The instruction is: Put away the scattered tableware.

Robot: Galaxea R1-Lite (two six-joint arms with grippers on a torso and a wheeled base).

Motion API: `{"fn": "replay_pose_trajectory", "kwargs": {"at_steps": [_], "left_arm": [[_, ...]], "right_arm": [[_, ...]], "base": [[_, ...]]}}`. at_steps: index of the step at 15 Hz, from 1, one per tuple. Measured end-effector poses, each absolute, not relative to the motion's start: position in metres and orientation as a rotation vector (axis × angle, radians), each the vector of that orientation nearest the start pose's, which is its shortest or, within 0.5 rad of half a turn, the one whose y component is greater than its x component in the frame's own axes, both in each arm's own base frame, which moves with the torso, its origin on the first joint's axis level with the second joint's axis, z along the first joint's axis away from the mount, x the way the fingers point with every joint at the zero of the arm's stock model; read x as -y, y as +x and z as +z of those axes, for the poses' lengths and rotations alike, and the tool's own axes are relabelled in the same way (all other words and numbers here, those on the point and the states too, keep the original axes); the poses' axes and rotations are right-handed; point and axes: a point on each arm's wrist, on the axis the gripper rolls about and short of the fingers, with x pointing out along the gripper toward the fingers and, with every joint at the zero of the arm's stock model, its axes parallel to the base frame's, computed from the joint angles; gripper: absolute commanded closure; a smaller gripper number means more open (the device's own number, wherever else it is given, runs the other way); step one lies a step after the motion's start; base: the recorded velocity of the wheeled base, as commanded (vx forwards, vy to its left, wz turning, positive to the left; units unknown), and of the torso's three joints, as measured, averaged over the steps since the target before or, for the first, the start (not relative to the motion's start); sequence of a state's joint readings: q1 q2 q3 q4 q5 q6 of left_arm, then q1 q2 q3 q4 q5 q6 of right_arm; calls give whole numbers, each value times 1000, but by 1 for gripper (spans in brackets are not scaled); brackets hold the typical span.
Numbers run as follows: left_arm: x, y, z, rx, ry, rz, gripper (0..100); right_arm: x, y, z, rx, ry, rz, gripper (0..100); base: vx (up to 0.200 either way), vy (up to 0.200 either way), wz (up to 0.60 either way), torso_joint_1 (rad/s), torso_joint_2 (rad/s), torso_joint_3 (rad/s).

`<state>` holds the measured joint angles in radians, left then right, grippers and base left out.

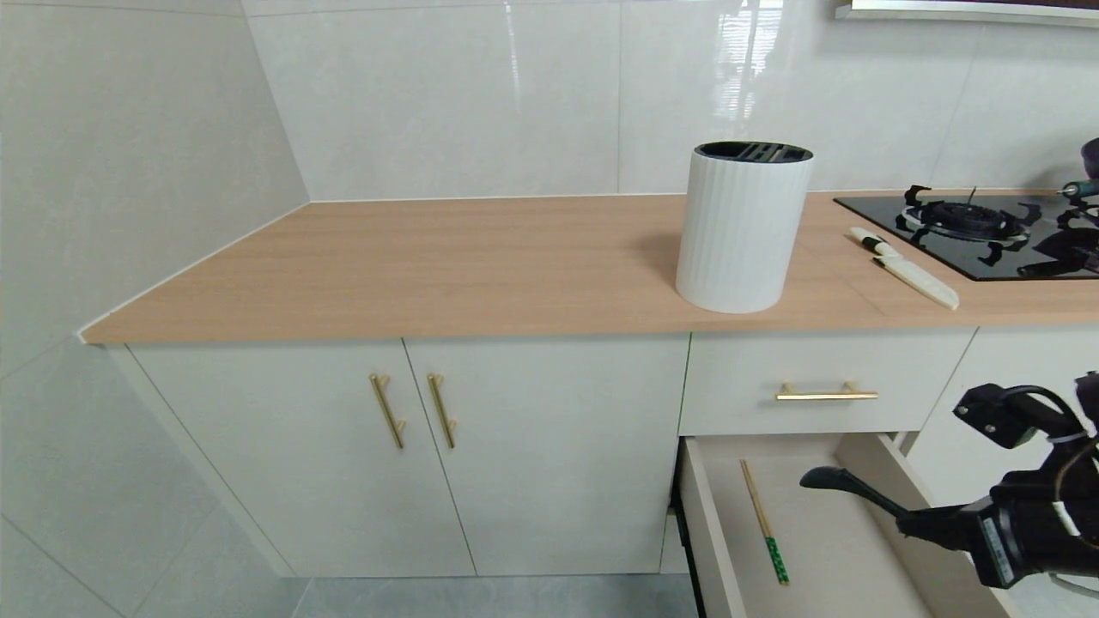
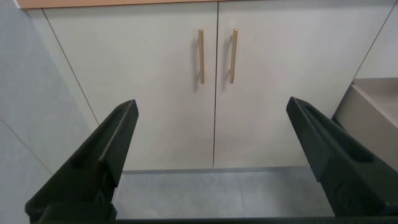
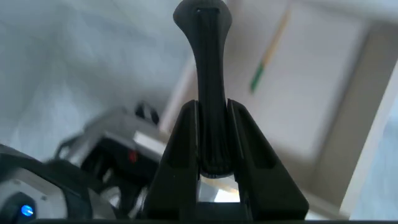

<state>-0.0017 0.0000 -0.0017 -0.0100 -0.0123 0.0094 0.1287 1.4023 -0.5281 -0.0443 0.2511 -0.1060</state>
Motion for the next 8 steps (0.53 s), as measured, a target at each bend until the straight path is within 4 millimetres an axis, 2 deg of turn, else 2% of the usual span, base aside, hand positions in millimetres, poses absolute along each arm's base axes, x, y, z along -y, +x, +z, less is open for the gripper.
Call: {"fn": "replay_pose_trajectory", "kwargs": {"at_steps": [3,8], "left_arm": [[0,-23,77,12,9,-14,0],[0,-23,77,13,9,-14,0]], "right_arm": [[-30,216,107,-889,54,292,100],[-29,233,89,-906,78,223,100]], "base": [[0,0,0,-84,287,194],[0,0,0,-120,441,318]]}}
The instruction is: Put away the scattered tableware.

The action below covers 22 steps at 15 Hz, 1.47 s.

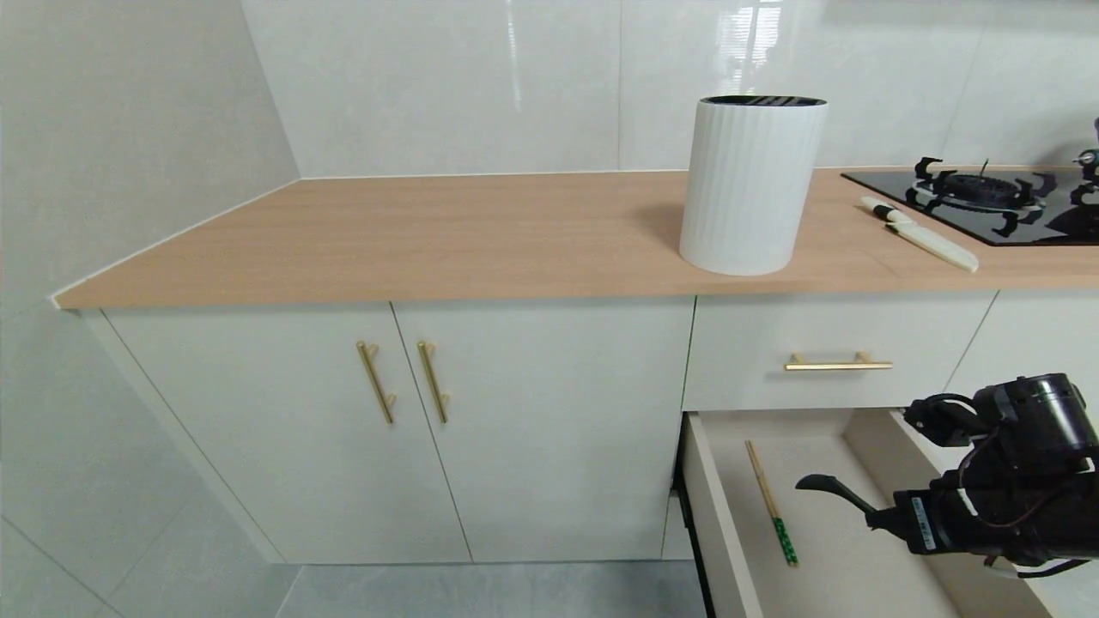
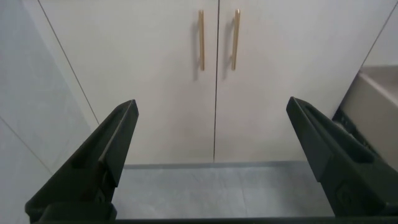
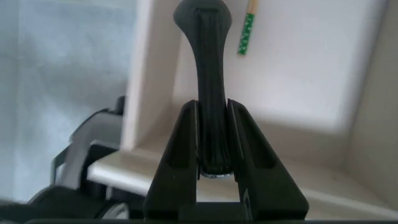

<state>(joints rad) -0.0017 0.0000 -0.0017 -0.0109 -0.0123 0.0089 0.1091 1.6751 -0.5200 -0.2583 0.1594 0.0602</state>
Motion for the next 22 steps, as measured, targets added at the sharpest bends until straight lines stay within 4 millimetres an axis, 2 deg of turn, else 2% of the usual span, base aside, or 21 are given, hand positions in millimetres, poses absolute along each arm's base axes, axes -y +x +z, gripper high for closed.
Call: {"fn": "replay_pose_trajectory", "kwargs": {"at_steps": [6,14,18,22], "left_arm": [[0,-23,77,12,9,-14,0],[0,-23,77,12,9,-14,0],[0,-23,77,12,9,-14,0],[0,-23,77,12,9,-14,0]], "right_arm": [[-27,262,72,-816,71,141,100],[-28,317,54,-715,33,86,100],[-27,334,14,-801,-92,-59,100],[-28,346,-28,-847,-117,-88,100]], "base": [[0,0,0,-63,435,360],[0,0,0,-5,48,39],[0,0,0,0,0,0],[0,0,0,0,0,0]]}}
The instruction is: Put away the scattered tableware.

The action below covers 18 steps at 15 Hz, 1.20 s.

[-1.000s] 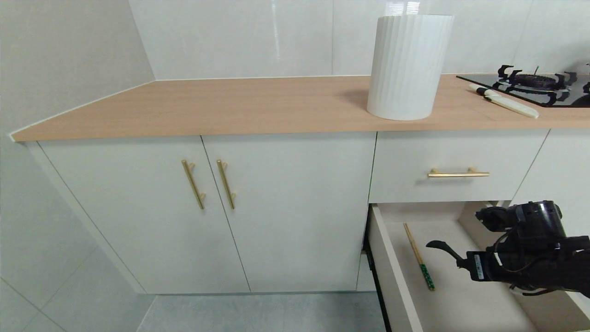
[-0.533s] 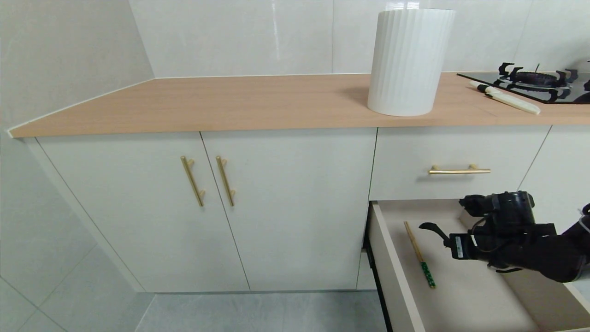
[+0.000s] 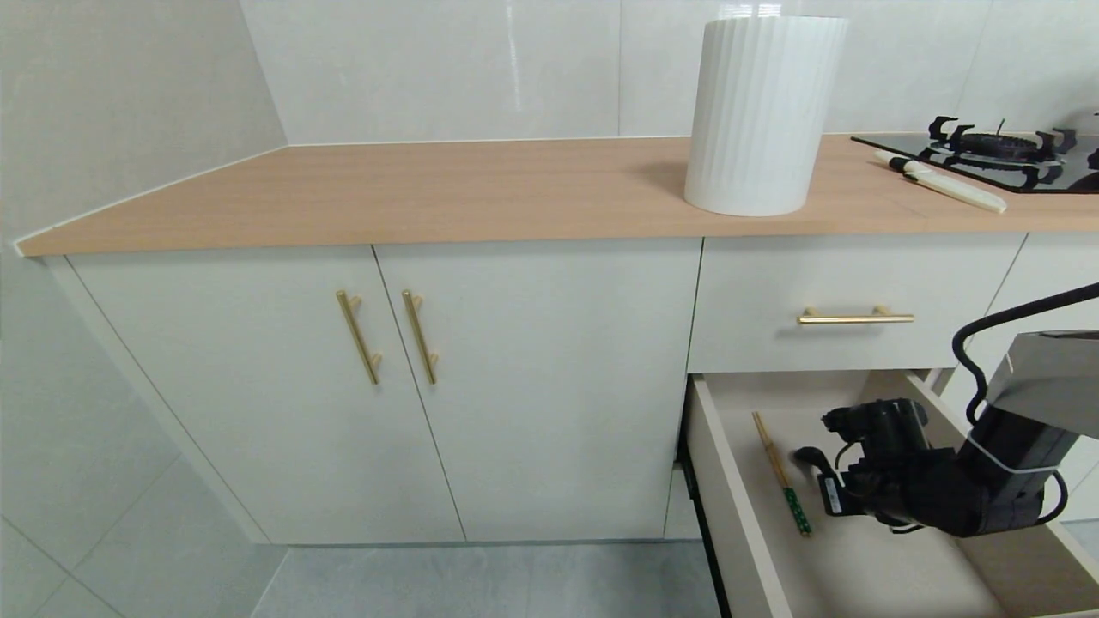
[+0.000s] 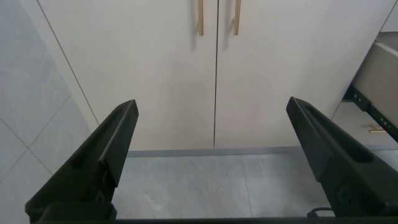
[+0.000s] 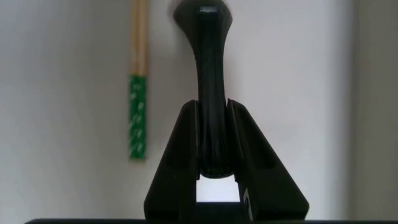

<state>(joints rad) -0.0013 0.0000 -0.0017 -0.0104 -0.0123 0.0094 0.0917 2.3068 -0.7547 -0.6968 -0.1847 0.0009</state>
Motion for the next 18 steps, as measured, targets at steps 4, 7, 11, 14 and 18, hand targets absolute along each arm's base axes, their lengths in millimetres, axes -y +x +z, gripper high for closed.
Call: {"fn": "replay_pose_trajectory", "kwargs": {"at_steps": [4,7,11,14,18], "left_arm": [[0,-23,77,12,9,-14,0],[0,-23,77,12,9,-14,0],[0,-23,77,12,9,-14,0],[0,-23,77,12,9,-14,0],[0,-23,77,12,9,-14,0]], "right_arm": [[-27,346,-51,-891,-93,-36,100],[-21,347,-55,-898,-84,-47,100],[-17,348,-56,-895,-73,-49,100],[-16,349,-56,-887,-71,-50,0],[-17,349,-56,-883,-69,-49,0]], "base": [[0,0,0,0,0,0],[0,0,0,0,0,0],[0,0,0,0,0,0],[0,0,0,0,0,0],[0,0,0,0,0,0]]}}
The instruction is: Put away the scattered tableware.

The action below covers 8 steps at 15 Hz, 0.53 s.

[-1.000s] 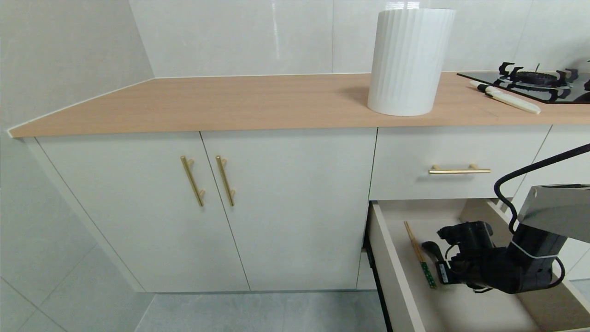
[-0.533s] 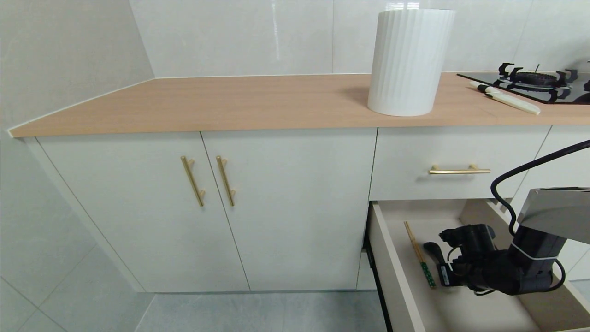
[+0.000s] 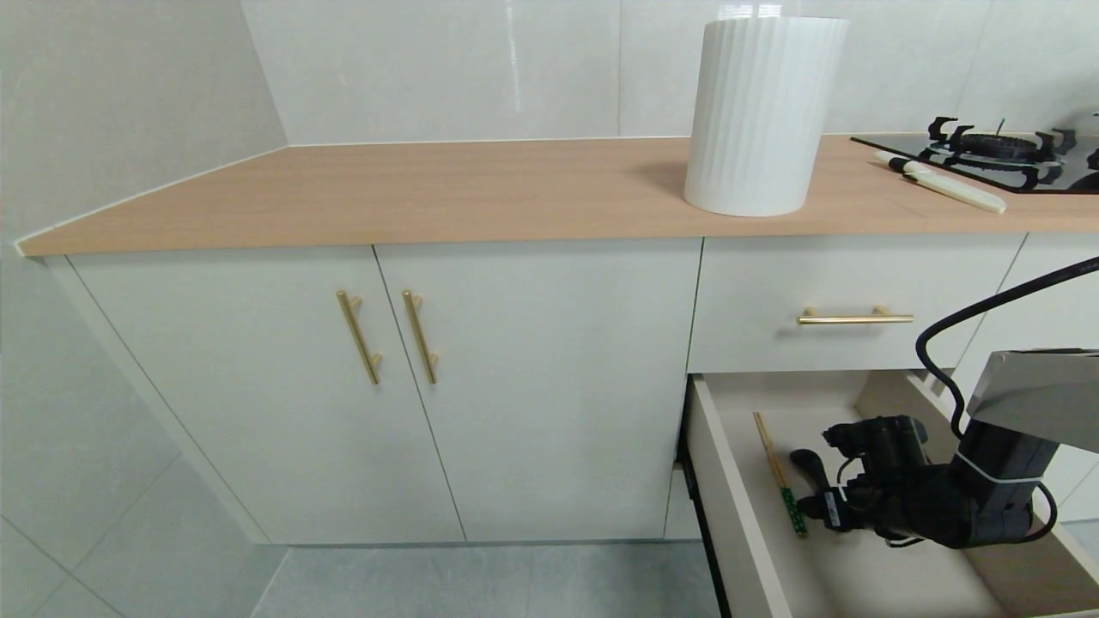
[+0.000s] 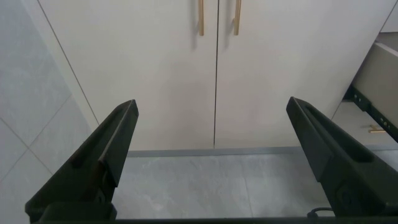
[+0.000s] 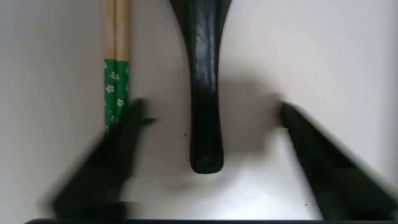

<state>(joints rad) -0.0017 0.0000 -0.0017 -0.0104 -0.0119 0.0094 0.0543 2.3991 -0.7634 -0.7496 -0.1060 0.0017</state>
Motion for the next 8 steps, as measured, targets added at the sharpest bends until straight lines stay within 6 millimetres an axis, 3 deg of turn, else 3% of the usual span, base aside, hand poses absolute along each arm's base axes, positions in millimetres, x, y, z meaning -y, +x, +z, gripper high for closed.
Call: {"fn": "replay_pose_trajectory", "kwargs": {"at_steps": [4,6,8], "left_arm": [[0,-23,77,12,9,-14,0],[0,-23,77,12,9,-14,0],[0,-23,77,12,9,-14,0]], "right_arm": [[-18,349,-41,-847,-46,-60,0],[-20,345,-15,-787,-12,-67,0],[-23,328,20,-718,6,-62,0]], "base": [[0,0,0,0,0,0],[0,0,0,0,0,0],[0,0,0,0,0,0]]}}
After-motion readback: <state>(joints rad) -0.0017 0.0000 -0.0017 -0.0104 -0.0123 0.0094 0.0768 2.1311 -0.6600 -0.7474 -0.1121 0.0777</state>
